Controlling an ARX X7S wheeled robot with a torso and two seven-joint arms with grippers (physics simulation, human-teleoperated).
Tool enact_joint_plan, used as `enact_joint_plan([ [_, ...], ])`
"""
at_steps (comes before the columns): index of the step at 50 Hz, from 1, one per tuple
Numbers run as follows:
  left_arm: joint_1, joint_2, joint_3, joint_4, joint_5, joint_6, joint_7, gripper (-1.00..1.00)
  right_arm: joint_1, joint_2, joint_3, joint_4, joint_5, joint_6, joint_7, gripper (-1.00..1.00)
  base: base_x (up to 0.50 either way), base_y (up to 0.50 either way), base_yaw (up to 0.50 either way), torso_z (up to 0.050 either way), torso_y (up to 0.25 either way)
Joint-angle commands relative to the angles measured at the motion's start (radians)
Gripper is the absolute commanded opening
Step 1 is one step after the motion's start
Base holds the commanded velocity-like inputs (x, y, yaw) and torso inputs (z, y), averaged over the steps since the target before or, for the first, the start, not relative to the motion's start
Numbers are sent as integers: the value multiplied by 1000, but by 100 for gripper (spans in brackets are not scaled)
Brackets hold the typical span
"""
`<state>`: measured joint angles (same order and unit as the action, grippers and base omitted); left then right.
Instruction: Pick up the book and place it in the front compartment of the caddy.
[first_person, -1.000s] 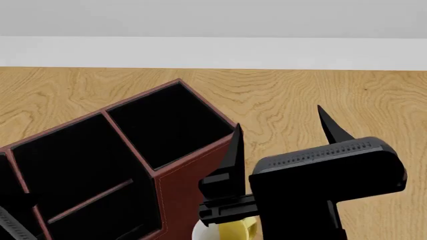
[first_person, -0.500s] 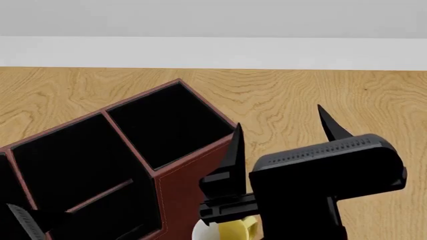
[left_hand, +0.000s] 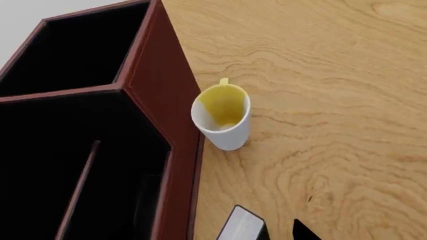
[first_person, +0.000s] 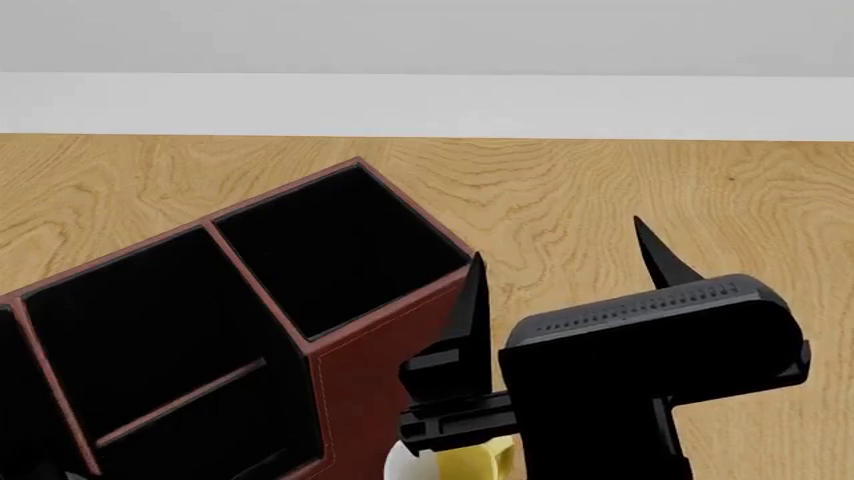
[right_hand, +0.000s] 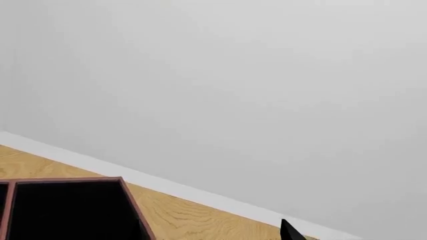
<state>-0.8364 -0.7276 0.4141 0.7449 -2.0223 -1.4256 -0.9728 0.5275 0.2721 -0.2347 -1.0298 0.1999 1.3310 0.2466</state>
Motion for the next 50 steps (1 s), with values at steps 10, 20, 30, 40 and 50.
enact_joint_plan([
  [10, 9, 2, 59, 8, 20, -13, 22, 100, -8, 10, 5, 2, 28, -9, 20, 100, 0, 0, 0, 0, 0],
  [20, 1, 17, 67, -14, 83, -48, 72, 100, -17, 18, 7, 8, 42, -23, 32, 100, 0, 0, 0, 0, 0],
  [30, 15, 33, 61, -29, 194, -89, 165, 100, -23, 25, 11, 9, 59, -30, 45, 100, 0, 0, 0, 0, 0],
  [40, 23, 36, 79, -38, 321, -99, 277, 100, -14, 30, 13, 12, 78, -25, 58, 100, 0, 0, 0, 0, 0],
  [50, 5, 35, 119, -47, 419, -89, 364, 100, -1, 34, 14, 14, 96, -15, 68, 100, 0, 0, 0, 0, 0],
])
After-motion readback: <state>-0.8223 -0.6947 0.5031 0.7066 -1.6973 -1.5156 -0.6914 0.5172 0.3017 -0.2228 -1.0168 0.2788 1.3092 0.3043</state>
